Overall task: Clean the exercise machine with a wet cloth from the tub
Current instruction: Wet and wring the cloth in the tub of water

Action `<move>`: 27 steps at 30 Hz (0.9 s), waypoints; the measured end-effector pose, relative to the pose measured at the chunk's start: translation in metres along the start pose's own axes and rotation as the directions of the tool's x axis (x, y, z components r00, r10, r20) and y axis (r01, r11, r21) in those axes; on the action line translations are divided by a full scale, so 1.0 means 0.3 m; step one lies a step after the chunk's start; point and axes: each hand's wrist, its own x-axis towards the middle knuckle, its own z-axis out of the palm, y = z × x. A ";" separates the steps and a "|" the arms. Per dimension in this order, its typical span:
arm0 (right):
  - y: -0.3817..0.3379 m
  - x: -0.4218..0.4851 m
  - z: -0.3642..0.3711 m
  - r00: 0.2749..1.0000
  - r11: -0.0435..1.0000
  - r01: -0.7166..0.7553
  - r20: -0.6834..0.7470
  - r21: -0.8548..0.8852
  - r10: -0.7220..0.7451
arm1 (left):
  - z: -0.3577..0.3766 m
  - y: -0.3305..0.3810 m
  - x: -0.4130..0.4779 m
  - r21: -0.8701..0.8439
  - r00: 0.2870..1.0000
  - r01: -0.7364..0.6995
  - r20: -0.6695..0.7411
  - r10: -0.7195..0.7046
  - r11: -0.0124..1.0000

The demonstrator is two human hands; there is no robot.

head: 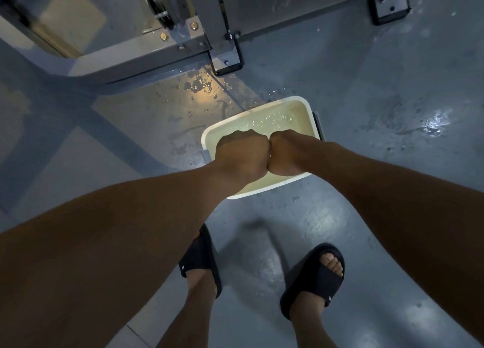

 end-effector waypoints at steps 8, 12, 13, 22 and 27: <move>-0.023 0.010 0.027 0.988 0.979 -0.121 0.112 0.165 0.104 | 0.028 -0.020 0.000 0.103 0.999 -0.036 0.009 0.035 0.994; -0.018 0.009 0.038 0.968 0.940 -0.198 0.206 0.278 0.143 | 0.041 -0.024 -0.001 0.118 0.998 -0.056 0.014 0.055 0.991; -0.020 0.012 0.047 0.976 0.939 -0.185 0.170 0.290 0.140 | 0.045 -0.026 0.000 0.130 0.999 -0.053 0.006 0.053 0.990; 0.054 -0.044 0.183 0.849 0.955 0.293 -0.473 0.051 -0.235 | -0.004 -0.056 0.011 -0.514 0.774 0.521 0.621 -0.123 0.682; 0.041 -0.089 0.161 0.739 0.911 0.367 -0.535 -0.190 -0.410 | -0.061 -0.076 -0.013 -0.481 0.438 0.696 0.873 0.215 0.533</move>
